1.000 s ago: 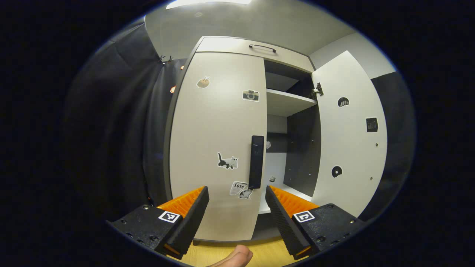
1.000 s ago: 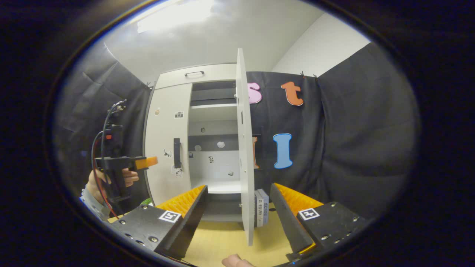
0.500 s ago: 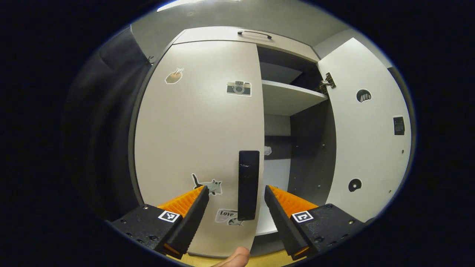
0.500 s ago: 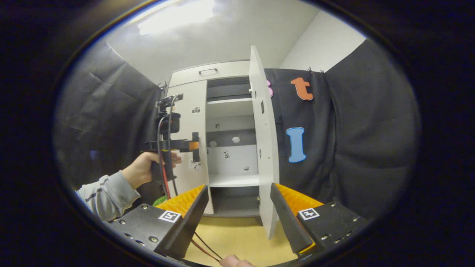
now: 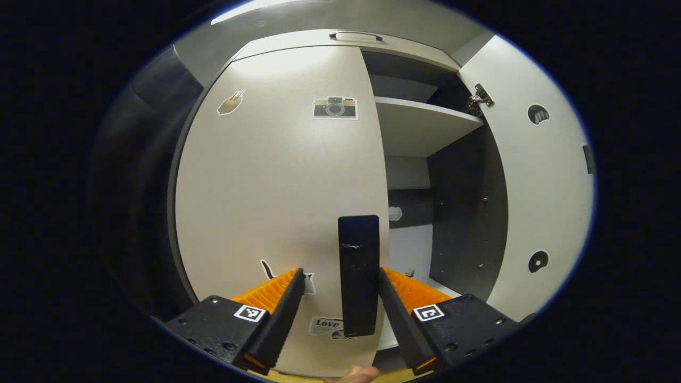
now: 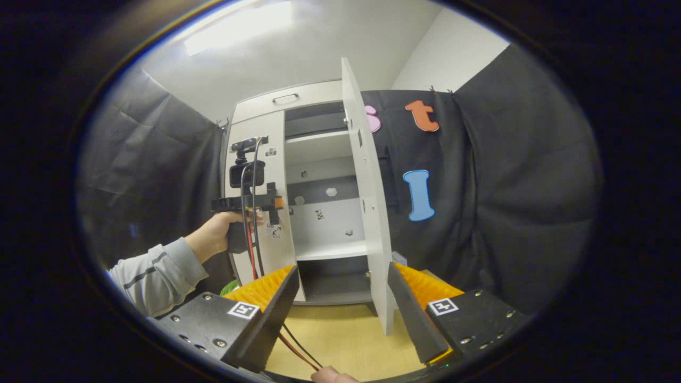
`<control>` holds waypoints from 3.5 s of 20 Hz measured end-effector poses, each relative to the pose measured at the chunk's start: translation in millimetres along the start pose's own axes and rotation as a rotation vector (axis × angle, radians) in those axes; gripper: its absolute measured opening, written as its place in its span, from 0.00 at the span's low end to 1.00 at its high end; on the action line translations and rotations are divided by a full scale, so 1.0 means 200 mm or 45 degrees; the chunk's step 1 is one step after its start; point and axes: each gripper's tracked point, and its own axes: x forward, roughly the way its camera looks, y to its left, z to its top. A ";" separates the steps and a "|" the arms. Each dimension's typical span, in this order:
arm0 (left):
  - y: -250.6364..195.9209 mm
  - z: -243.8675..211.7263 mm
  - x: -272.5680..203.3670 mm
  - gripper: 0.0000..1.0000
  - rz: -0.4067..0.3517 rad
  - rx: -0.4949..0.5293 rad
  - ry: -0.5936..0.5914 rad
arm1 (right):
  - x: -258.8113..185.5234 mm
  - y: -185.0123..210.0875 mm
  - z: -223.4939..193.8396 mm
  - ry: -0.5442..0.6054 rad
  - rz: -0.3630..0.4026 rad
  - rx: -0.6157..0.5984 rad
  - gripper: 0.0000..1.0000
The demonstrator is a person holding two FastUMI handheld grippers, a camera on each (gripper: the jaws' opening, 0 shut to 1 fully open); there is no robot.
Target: Open the right door of the double-door shoe cabinet with the right hand, and open the left door with the left hand.
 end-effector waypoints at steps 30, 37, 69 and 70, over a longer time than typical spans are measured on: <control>0.10 0.00 -0.51 0.22 -0.179 -0.064 0.158 | -0.07 0.01 -0.10 0.073 -0.019 -0.004 0.99; 0.25 0.02 -0.72 0.22 -0.203 -0.063 0.148 | -0.05 0.02 -0.11 0.077 -0.030 0.000 0.96; 1.09 -0.01 -0.97 0.01 -0.006 -0.018 0.092 | 0.02 0.32 -0.25 0.136 0.051 -0.042 0.99; 1.08 -0.01 -0.97 0.01 0.002 -0.022 0.097 | 0.02 0.32 -0.24 0.138 0.054 -0.044 0.99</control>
